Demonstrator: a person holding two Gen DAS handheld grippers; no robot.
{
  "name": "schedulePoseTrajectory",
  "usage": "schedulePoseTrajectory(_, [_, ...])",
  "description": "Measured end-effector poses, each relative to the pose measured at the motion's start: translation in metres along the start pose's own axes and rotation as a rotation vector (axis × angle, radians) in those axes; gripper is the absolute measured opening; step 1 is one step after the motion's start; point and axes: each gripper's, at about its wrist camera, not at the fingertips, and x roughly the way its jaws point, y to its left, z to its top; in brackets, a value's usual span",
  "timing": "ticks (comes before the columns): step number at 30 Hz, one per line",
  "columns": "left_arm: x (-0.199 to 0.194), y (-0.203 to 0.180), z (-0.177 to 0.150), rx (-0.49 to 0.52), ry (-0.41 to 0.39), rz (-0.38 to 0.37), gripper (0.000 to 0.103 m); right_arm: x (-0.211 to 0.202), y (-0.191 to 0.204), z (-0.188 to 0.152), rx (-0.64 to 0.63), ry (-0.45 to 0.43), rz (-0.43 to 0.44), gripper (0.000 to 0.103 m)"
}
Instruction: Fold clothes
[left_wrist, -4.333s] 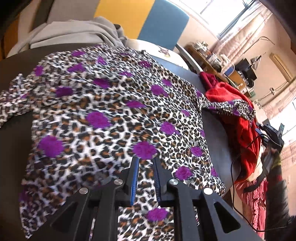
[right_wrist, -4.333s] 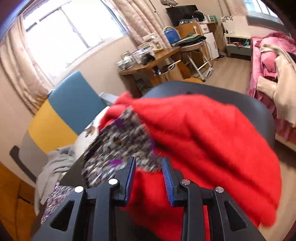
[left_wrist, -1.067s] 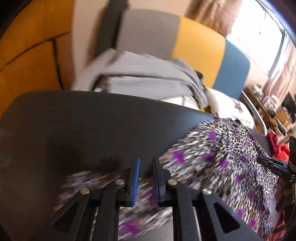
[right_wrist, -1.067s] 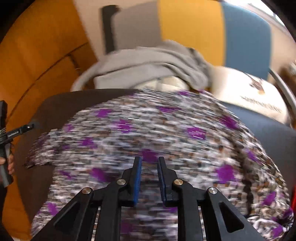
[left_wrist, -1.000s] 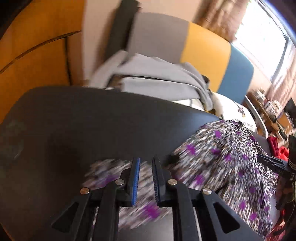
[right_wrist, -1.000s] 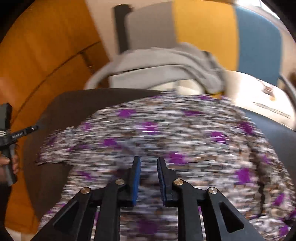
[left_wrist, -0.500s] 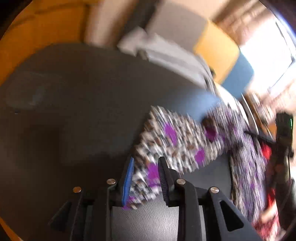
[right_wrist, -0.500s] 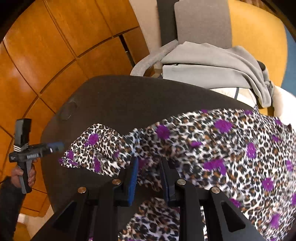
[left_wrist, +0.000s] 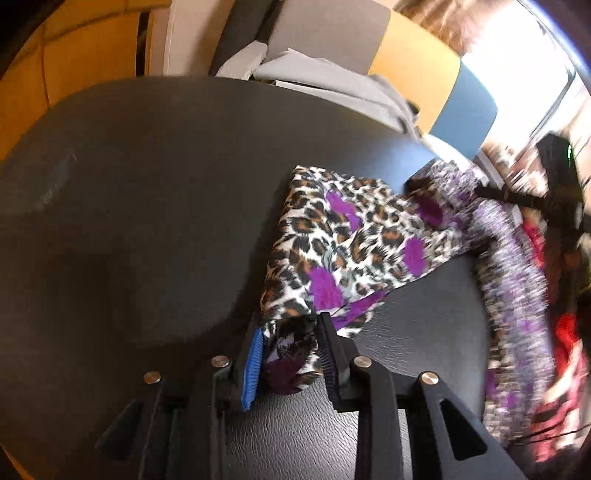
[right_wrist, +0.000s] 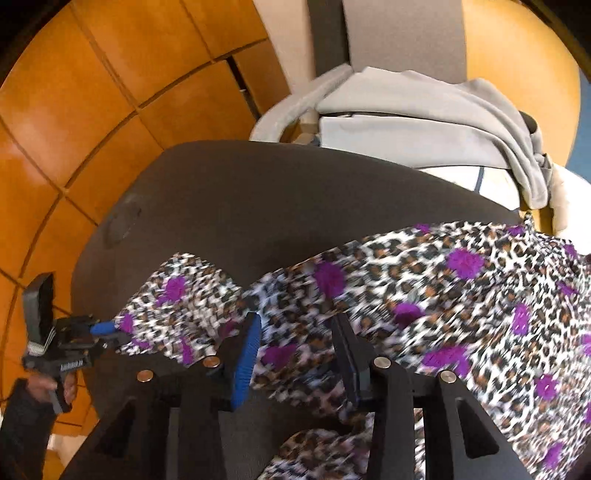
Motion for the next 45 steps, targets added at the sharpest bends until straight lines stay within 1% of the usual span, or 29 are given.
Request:
schedulePoseTrajectory(1, [0.0, -0.001, 0.004, -0.014, -0.005, 0.034, 0.004, 0.003, -0.003, 0.004, 0.006, 0.008, -0.01, 0.041])
schedulePoseTrajectory(2, [-0.005, 0.001, 0.008, -0.035, -0.024, 0.072, 0.004, 0.009, -0.005, 0.006, 0.013, 0.03, -0.015, 0.041])
schedulePoseTrajectory(3, [-0.016, 0.003, 0.012, -0.047, -0.073, 0.107, 0.004, 0.014, -0.008, 0.009, 0.019, 0.051, -0.024, 0.041])
schedulePoseTrajectory(6, [-0.077, 0.001, 0.024, -0.049, -0.286, 0.212, 0.003, 0.032, -0.011, 0.01, 0.013, 0.096, -0.103, 0.041])
schedulePoseTrajectory(7, [-0.091, -0.003, 0.024, -0.02, -0.323, 0.248, 0.003, 0.039, -0.012, 0.008, 0.021, 0.111, -0.109, 0.041])
schedulePoseTrajectory(8, [-0.098, -0.011, 0.019, 0.028, -0.321, 0.283, 0.003, 0.044, -0.014, 0.005, 0.027, 0.122, -0.113, 0.041])
schedulePoseTrajectory(11, [-0.119, -0.032, 0.006, 0.175, -0.314, 0.388, 0.004, 0.042, -0.008, -0.002, -0.004, 0.092, -0.107, 0.044])
schedulePoseTrajectory(12, [-0.119, -0.037, 0.0, 0.212, -0.288, 0.4, 0.005, 0.042, -0.006, -0.004, -0.018, 0.091, -0.108, 0.044])
schedulePoseTrajectory(14, [-0.099, -0.036, -0.017, 0.239, -0.165, 0.346, 0.006, 0.039, -0.005, -0.006, -0.032, 0.101, -0.1, 0.044])
schedulePoseTrajectory(15, [-0.091, -0.033, -0.028, 0.224, -0.105, 0.298, 0.006, 0.038, -0.005, -0.007, -0.037, 0.106, -0.095, 0.044])
schedulePoseTrajectory(16, [-0.084, -0.028, -0.04, 0.196, -0.055, 0.253, 0.007, 0.036, -0.007, -0.008, -0.033, 0.112, -0.086, 0.044])
schedulePoseTrajectory(18, [-0.078, -0.012, -0.063, 0.101, 0.004, 0.182, 0.007, 0.029, -0.01, -0.006, -0.014, 0.101, -0.071, 0.044])
schedulePoseTrajectory(19, [-0.076, -0.004, -0.07, 0.045, 0.015, 0.178, 0.007, 0.026, -0.012, -0.005, -0.004, 0.096, -0.064, 0.044])
schedulePoseTrajectory(20, [-0.077, 0.007, -0.075, -0.028, 0.008, 0.167, 0.007, 0.023, -0.013, -0.004, 0.006, 0.091, -0.056, 0.044])
schedulePoseTrajectory(22, [-0.083, 0.03, -0.084, -0.177, -0.029, 0.107, 0.007, 0.018, -0.011, -0.003, -0.001, 0.081, -0.048, 0.044])
schedulePoseTrajectory(23, [-0.085, 0.034, -0.085, -0.218, -0.052, 0.08, 0.007, 0.019, -0.006, -0.002, -0.02, 0.082, -0.05, 0.044])
schedulePoseTrajectory(25, [-0.081, 0.026, -0.078, -0.219, -0.075, 0.06, 0.007, 0.019, 0.004, -0.002, -0.059, 0.086, -0.053, 0.044])
schedulePoseTrajectory(26, [-0.073, 0.019, -0.071, -0.208, -0.075, 0.039, 0.007, 0.023, 0.009, -0.002, -0.076, 0.101, -0.048, 0.044])
schedulePoseTrajectory(27, [-0.064, 0.013, -0.065, -0.197, -0.072, 0.028, 0.007, 0.028, 0.01, 0.001, -0.093, 0.122, -0.067, 0.044])
schedulePoseTrajectory(29, [-0.042, 0.002, -0.053, -0.174, -0.043, 0.041, 0.007, 0.04, 0.012, 0.004, -0.112, 0.147, -0.096, 0.044])
schedulePoseTrajectory(31, [-0.013, -0.002, -0.042, -0.16, 0.005, 0.088, 0.007, 0.051, 0.012, 0.006, -0.119, 0.156, -0.117, 0.046])
schedulePoseTrajectory(33, [-0.003, 0.002, -0.03, -0.178, -0.013, 0.115, 0.007, 0.054, 0.013, 0.012, -0.118, 0.133, -0.114, 0.053])
schedulePoseTrajectory(35, [0.001, 0.014, -0.015, -0.231, -0.021, 0.167, 0.007, 0.059, 0.014, 0.019, -0.104, 0.11, -0.121, 0.056])
schedulePoseTrajectory(36, [0.003, 0.019, -0.01, -0.239, -0.024, 0.192, 0.007, 0.06, 0.014, 0.021, -0.098, 0.099, -0.119, 0.061])
schedulePoseTrajectory(38, [0.005, 0.029, 0.0, -0.26, -0.03, 0.225, 0.007, 0.054, 0.012, 0.022, -0.058, 0.077, -0.066, 0.061])
schedulePoseTrajectory(39, [0.007, 0.033, 0.005, -0.268, -0.032, 0.228, 0.007, 0.046, 0.008, 0.019, -0.033, 0.061, -0.031, 0.057])
schedulePoseTrajectory(41, [0.008, 0.036, 0.014, -0.272, -0.032, 0.268, 0.007, 0.018, -0.002, 0.006, 0.006, 0.006, 0.018, 0.057])
schedulePoseTrajectory(43, [0.003, 0.035, 0.021, -0.284, -0.042, 0.315, 0.007, -0.022, -0.022, -0.022, 0.064, -0.054, 0.057, 0.057])
schedulePoseTrajectory(45, [-0.01, 0.025, 0.024, -0.298, -0.092, 0.282, 0.007, -0.062, -0.045, -0.055, 0.114, -0.107, 0.081, 0.057])
